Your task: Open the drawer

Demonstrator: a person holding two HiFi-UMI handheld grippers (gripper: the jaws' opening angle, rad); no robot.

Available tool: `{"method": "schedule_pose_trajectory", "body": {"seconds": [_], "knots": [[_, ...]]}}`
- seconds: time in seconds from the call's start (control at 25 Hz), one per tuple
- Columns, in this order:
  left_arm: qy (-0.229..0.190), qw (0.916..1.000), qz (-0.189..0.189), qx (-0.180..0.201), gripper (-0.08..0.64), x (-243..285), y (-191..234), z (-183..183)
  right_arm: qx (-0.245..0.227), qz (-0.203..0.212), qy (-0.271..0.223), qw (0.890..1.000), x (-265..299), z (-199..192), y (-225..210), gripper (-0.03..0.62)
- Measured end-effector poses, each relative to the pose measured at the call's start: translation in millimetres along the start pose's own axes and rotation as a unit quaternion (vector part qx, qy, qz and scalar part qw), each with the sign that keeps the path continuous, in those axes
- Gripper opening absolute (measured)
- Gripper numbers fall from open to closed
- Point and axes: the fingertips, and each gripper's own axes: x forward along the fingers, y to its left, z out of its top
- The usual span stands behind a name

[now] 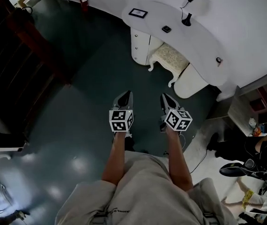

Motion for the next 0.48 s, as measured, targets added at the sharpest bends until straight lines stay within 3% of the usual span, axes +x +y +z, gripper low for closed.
{"method": "schedule_pose_trajectory", "body": {"seconds": [0.28,0.48], "knots": [[-0.002,0.9999,-0.011,0.004,0.011,55,47,38,-0.005,-0.019,-0.001,1.000,69,32,2,0.014],[0.010,0.9997,-0.020,0.005,0.011,80,77,40,-0.003,-0.027,0.001,1.000,107,34,3,0.014]]}}
